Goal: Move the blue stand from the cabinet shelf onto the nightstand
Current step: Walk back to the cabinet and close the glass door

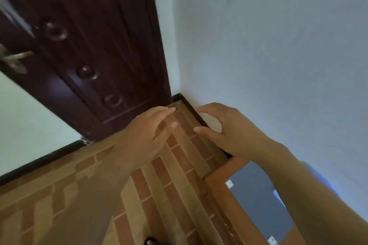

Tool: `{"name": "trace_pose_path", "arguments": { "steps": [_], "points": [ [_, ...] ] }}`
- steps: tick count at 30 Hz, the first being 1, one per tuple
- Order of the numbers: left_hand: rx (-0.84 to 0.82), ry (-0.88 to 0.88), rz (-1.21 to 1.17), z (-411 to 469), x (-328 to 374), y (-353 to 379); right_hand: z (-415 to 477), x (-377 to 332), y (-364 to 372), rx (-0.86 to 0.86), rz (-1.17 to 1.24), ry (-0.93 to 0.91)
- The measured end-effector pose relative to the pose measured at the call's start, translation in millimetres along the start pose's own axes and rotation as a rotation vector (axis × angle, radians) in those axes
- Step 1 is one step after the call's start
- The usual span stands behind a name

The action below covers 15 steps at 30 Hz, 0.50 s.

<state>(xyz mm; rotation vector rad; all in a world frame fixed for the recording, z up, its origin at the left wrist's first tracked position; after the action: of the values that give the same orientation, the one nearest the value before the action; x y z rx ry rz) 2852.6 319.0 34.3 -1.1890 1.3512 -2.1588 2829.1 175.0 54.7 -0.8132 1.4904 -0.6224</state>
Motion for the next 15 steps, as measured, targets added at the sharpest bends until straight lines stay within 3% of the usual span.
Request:
{"name": "trace_pose_path", "arguments": {
  "steps": [5,9,15],
  "points": [
    [0.106,-0.263,0.12,-102,-38,-47,14,-89,76,-0.233,-0.13,-0.257],
    [0.218,-0.469,0.201,-192,-63,-91,8,-169,128,-0.305,-0.133,-0.423],
    [0.368,-0.592,0.246,-287,-69,-150,-21,-264,189,-0.442,-0.151,-0.624]
  ]
}}
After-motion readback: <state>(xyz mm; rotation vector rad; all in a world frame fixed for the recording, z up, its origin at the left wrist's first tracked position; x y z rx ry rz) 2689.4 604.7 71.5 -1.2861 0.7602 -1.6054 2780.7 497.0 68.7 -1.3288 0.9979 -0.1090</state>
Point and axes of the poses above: each hand's wrist, its own z-axis towards the middle knuckle, its own y-axis out of the palm, x = y × z, the point moved 10 cm from there along z, towards the middle knuckle, and after that the axes turned 15 degrees about y, right-handed, at the moved point
